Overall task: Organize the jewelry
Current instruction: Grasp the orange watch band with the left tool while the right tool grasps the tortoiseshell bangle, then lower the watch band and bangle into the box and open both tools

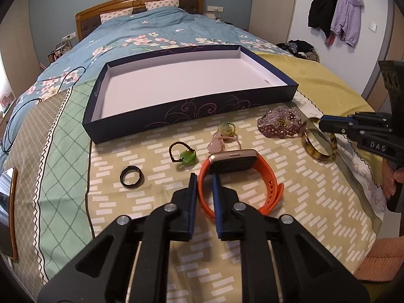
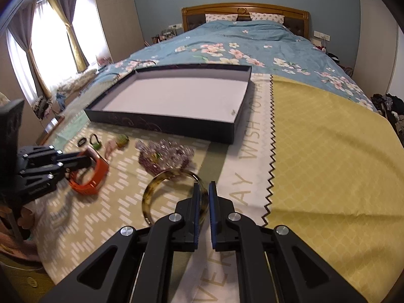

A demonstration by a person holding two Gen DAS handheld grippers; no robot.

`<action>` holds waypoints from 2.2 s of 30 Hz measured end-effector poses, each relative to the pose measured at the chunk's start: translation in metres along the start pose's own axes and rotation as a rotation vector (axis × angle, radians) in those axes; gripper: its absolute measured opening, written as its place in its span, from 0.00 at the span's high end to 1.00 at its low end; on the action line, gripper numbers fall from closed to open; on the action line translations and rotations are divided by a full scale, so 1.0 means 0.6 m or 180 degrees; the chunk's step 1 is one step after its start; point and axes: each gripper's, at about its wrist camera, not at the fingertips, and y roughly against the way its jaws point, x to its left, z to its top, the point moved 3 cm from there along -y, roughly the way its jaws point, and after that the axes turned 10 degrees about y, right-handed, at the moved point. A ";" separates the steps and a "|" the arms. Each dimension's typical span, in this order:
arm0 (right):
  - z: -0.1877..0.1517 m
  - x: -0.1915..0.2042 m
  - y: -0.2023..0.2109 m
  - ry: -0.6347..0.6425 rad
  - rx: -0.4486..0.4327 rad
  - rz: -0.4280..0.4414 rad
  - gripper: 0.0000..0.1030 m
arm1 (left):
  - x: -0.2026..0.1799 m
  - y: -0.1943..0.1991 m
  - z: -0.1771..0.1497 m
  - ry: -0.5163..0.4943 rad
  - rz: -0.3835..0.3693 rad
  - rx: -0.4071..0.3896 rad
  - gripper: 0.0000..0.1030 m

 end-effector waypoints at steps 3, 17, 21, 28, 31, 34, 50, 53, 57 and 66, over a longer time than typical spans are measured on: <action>0.013 0.000 0.010 -0.0003 -0.0082 0.0041 0.95 | 0.000 0.005 0.000 0.0015 -0.0010 -0.0008 0.93; 0.139 0.013 0.001 0.0157 -0.0492 0.0201 0.95 | 0.050 0.076 0.090 0.0266 -0.0074 -0.0448 0.93; 0.194 -0.001 -0.033 0.0176 -0.0527 0.0134 0.95 | 0.070 0.064 0.148 0.0327 0.0045 -0.0529 0.93; 0.263 -0.021 -0.116 0.0139 -0.0436 -0.0023 0.95 | 0.088 0.006 0.238 0.0396 0.0160 -0.0463 0.93; 0.278 -0.032 -0.149 0.0062 -0.0368 -0.0040 0.95 | 0.089 -0.026 0.267 0.0392 0.0232 -0.0422 0.93; 0.287 -0.043 -0.177 -0.0012 -0.0284 -0.0050 0.95 | 0.093 -0.062 0.288 0.0430 0.0234 -0.0336 0.93; 0.311 -0.059 -0.253 -0.0173 0.0144 -0.0177 0.94 | 0.114 -0.206 0.354 0.0593 0.0355 0.0065 0.92; 0.312 -0.058 -0.259 -0.0192 0.0173 -0.0179 0.94 | 0.119 -0.220 0.357 0.0622 0.0385 0.0140 0.91; 0.312 -0.056 -0.254 -0.0190 0.0144 -0.0196 0.93 | 0.128 -0.234 0.357 0.0682 0.0350 0.0218 0.89; 0.284 -0.026 -0.128 0.0074 -0.0406 0.0048 0.78 | 0.140 -0.148 0.338 0.0682 0.0315 -0.0299 0.61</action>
